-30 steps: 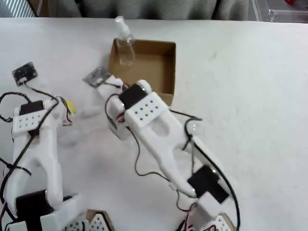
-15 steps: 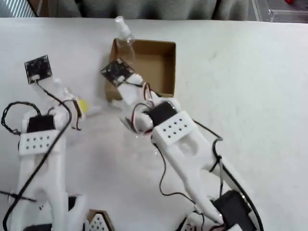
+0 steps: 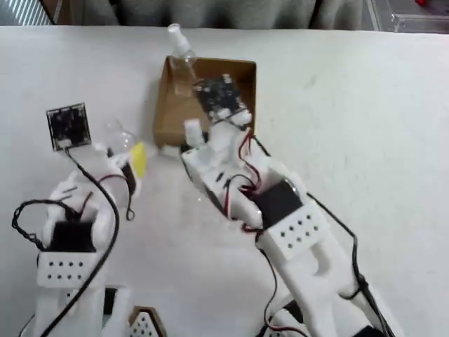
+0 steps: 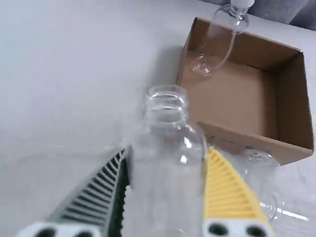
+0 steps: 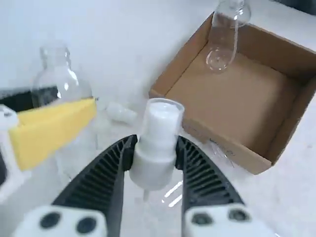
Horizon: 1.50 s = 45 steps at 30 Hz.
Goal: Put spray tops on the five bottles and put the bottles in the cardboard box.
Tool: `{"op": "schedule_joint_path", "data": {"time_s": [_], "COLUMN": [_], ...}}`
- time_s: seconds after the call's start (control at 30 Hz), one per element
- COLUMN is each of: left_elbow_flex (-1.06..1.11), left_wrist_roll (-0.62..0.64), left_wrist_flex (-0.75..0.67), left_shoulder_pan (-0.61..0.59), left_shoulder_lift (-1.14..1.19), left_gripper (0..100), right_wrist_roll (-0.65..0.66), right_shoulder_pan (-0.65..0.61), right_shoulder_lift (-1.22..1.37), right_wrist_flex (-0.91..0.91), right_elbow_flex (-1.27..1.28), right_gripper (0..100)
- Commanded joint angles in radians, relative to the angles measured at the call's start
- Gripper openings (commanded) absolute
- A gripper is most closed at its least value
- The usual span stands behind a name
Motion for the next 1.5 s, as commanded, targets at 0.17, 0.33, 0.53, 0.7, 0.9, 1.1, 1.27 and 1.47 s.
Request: {"op": "schedule_joint_path", "data": {"time_s": [0.17, 0.33, 0.53, 0.7, 0.9, 1.1, 1.27, 1.47], "left_elbow_flex": [0.066, 0.11, 0.163, 0.227, 0.276, 0.285, 0.316, 0.316], "left_wrist_roll": [-0.049, -0.152, -0.158, -0.16, -0.161, -0.219, -0.273, -0.273], "left_wrist_flex": [-0.04, -0.038, -0.032, -0.031, 0.023, 0.107, 0.103, 0.101], "left_shoulder_pan": [0.082, 0.124, 0.128, 0.131, 0.133, 0.133, 0.133, 0.133], "left_shoulder_lift": [-0.165, -0.229, -0.32, -0.432, -0.61, -0.734, -0.739, -0.739], "left_gripper": [3, 3, 3, 3, 3, 3, 3, 3], "right_wrist_roll": [-0.18, -0.273, -0.235, -0.232, -0.232, -0.23, -0.183, -0.071], "right_shoulder_pan": [0.091, 0.084, 0.085, 0.084, 0.035, -0.013, -0.033, -0.064], "right_shoulder_lift": [-0.199, -0.289, -0.315, -0.312, -0.18, -0.084, -0.076, -0.076], "right_wrist_flex": [-0.46, -0.782, -0.957, -0.986, -0.978, -0.911, -0.805, -0.763], "right_elbow_flex": [0.227, 0.367, 0.345, 0.227, 0.044, -0.041, -0.092, -0.094], "right_gripper": [1.5, 1.5, 1.5, 1.5, 1.5, 1.5, 1.5, 1.5]}}
